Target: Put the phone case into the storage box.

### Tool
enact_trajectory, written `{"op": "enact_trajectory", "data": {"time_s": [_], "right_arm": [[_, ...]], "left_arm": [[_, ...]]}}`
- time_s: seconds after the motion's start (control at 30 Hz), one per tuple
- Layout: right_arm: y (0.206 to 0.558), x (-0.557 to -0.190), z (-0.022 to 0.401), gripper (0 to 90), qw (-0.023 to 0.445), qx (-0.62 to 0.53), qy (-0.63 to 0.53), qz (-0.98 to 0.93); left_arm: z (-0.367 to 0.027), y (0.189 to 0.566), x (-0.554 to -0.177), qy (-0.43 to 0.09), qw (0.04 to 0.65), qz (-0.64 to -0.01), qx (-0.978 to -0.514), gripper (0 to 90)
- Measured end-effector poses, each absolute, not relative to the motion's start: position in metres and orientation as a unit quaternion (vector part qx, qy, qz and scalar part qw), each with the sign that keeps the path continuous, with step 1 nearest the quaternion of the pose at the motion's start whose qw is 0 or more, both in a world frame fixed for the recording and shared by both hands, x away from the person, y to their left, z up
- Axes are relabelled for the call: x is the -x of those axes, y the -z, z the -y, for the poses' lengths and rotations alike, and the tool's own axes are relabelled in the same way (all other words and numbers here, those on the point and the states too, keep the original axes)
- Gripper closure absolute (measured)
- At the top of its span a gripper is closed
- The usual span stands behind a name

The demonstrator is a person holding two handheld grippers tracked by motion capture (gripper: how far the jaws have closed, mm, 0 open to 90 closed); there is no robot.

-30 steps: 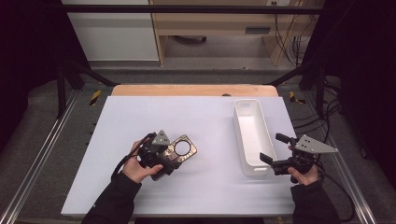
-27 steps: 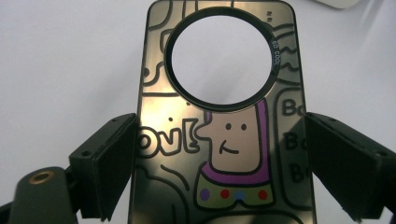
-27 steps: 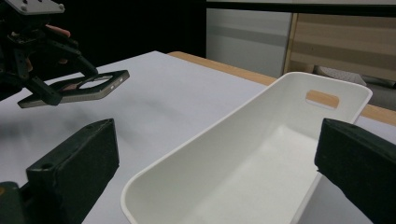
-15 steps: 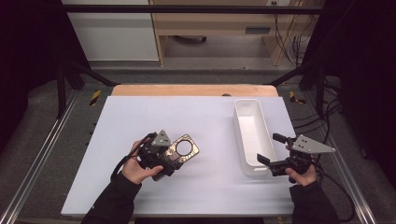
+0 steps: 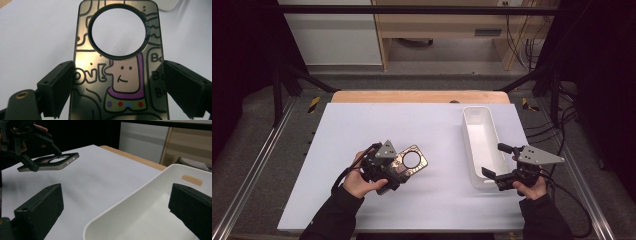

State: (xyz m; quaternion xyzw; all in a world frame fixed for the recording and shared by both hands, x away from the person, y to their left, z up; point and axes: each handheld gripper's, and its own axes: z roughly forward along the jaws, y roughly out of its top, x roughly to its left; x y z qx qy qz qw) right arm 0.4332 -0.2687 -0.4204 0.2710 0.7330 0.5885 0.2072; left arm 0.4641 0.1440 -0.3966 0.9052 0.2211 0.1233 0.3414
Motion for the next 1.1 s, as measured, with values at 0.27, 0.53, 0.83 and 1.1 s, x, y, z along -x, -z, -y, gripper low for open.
{"op": "enact_trajectory", "data": {"time_s": [0.27, 0.53, 0.83, 1.1], "right_arm": [[0.418, -0.432, 0.257, 0.4, 0.203, -0.256, -0.582, -0.745], [0.419, -0.433, 0.246, 0.4, 0.197, -0.245, -0.579, -0.752], [0.417, -0.432, 0.232, 0.4, 0.194, -0.225, -0.574, -0.763], [0.418, -0.431, 0.22, 0.4, 0.187, -0.2, -0.562, -0.78]], "left_arm": [[-0.142, 0.393, -0.46, -0.125, 0.346, -0.209, -0.906, 11.6], [-0.139, 0.39, -0.457, -0.125, 0.348, -0.201, -0.907, 11.6], [-0.132, 0.389, -0.451, -0.126, 0.345, -0.186, -0.911, 11.6], [-0.125, 0.387, -0.444, -0.133, 0.342, -0.166, -0.915, 11.6]]}}
